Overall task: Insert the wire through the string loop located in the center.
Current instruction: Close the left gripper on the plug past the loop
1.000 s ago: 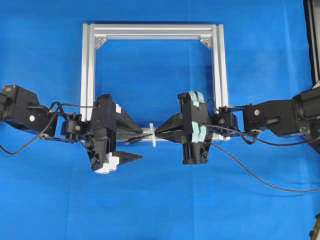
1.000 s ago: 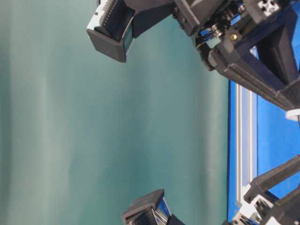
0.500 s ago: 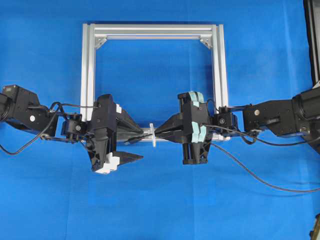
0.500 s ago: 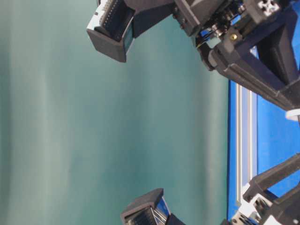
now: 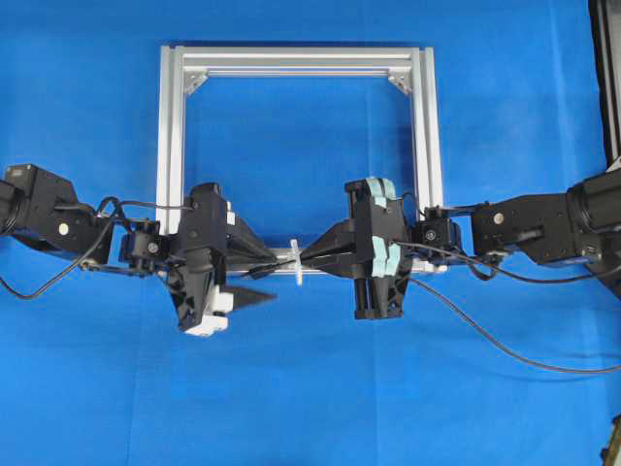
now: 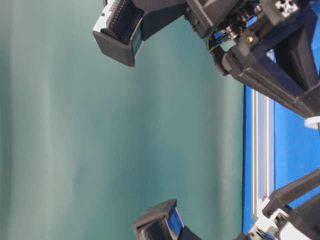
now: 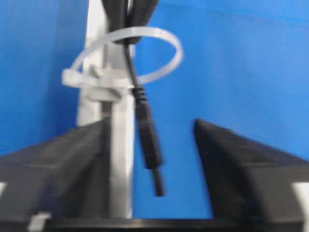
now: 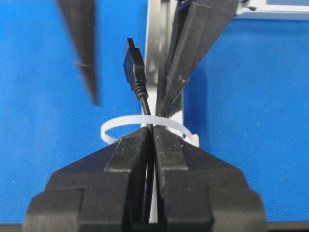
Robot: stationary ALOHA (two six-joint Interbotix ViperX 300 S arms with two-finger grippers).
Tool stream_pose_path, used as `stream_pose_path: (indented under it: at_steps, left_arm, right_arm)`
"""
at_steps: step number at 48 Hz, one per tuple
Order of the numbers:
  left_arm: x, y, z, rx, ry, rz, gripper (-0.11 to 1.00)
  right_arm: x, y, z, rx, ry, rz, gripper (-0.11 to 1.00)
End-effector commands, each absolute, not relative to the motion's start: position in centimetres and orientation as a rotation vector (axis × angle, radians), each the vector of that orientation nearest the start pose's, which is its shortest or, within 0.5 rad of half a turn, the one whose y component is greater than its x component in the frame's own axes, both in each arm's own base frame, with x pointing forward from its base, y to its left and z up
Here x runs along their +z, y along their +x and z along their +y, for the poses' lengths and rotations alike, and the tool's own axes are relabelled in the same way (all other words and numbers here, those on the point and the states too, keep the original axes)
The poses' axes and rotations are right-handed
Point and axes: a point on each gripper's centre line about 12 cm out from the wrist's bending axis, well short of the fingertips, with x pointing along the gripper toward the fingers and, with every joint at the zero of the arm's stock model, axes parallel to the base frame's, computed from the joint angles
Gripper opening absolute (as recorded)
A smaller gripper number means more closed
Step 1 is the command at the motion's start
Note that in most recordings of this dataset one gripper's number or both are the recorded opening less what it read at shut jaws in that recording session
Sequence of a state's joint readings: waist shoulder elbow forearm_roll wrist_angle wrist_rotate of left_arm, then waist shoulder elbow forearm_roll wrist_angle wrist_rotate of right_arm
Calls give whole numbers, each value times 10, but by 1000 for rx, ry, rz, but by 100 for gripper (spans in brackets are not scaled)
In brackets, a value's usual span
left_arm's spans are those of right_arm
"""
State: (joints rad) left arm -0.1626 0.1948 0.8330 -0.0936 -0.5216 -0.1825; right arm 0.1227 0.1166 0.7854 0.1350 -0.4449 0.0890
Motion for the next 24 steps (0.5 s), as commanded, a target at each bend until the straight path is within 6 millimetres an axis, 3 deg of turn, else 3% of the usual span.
stream_pose_path:
  at_steps: [1,4,9,24]
  left_arm:
    - [106,378,-55,-50,-206,486,43]
    - [106,378,-56,-52,-205,490,25]
    - [105,377,-55,-50,-204,493,5]
    - [105,378,-51,-39,-203,490,4]
  right_arm:
    - [137,386,41,18,167,441,-2]
    - [137,386,41,18,167,439,-2]
    - [137,386,41,18,167,441,-2]
    - [137,386,41,18,167,442,-2]
